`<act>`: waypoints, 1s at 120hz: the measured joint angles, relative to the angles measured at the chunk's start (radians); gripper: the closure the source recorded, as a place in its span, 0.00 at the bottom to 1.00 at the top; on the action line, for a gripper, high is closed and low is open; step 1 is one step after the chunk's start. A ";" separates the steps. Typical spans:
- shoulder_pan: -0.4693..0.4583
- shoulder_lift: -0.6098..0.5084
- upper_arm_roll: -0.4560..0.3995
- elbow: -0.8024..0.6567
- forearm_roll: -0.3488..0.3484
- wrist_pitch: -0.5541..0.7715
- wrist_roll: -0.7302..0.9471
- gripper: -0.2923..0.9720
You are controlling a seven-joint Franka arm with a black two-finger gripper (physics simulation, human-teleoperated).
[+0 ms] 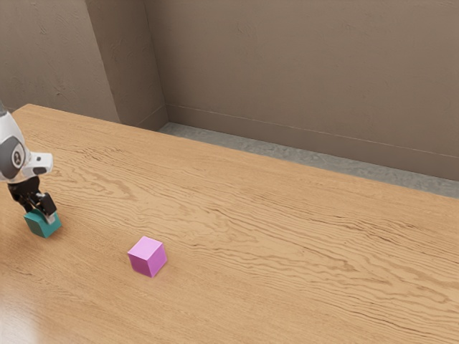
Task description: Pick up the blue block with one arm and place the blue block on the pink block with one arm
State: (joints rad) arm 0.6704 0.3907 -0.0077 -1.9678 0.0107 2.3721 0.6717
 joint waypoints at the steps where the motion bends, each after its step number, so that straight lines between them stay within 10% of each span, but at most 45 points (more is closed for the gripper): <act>1: 0.000 0.001 0.000 0.000 -0.001 0.000 0.000 0.23; 48: 0.003 0.020 0.000 -0.010 -0.043 0.006 0.016 0.23; 88: -0.005 0.003 0.001 -0.010 -0.040 0.009 0.015 0.48; 120: -0.127 -0.400 -0.030 -0.245 -0.034 0.012 -0.023 0.49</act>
State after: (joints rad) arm 0.5431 -0.0090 -0.0373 -2.2127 -0.0229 2.3837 0.6492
